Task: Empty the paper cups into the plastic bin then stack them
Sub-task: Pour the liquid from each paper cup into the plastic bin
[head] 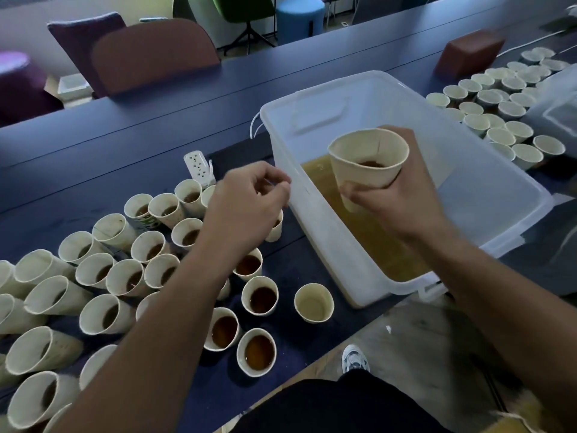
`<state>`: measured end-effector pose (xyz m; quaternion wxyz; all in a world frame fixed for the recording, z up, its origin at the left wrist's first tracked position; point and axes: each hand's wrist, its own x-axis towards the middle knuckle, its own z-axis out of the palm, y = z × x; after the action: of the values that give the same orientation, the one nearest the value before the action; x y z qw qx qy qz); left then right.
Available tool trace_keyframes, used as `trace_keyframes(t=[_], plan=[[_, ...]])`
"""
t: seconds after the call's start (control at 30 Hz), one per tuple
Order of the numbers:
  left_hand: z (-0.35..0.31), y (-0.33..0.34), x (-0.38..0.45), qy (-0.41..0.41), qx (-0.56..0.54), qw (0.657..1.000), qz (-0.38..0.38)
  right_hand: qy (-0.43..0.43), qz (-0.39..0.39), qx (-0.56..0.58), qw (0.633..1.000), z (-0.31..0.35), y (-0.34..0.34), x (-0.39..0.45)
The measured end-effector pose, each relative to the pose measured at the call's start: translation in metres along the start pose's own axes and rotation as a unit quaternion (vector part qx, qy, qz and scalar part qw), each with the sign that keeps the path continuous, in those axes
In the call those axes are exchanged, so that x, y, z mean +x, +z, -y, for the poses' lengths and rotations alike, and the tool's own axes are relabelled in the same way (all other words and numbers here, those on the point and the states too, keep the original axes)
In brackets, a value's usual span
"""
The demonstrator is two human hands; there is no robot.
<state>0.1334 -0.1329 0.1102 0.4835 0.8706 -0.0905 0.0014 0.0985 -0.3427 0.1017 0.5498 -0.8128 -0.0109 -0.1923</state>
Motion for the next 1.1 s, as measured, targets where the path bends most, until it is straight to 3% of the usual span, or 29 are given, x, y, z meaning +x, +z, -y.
trace_keyframes(t=[0.23, 0.37, 0.5, 1.1], plan=[[0.034, 0.055, -0.011, 0.111, 0.032, 0.99, 0.078, 0.041, 0.088, -0.175, 0.98, -0.041, -0.029, 0.023], [0.049, 0.071, -0.019, 0.107, 0.096, 0.981, 0.133, 0.072, 0.139, -0.221, 0.963, -0.071, -0.036, 0.024], [0.057, 0.071, -0.021, 0.114, 0.153, 0.972, 0.136, 0.089, 0.177, -0.279, 0.94, -0.089, -0.04, 0.024], [0.062, 0.072, -0.019, 0.104, 0.132, 0.977, 0.128, 0.124, 0.266, -0.481, 0.826, -0.087, -0.044, 0.034]])
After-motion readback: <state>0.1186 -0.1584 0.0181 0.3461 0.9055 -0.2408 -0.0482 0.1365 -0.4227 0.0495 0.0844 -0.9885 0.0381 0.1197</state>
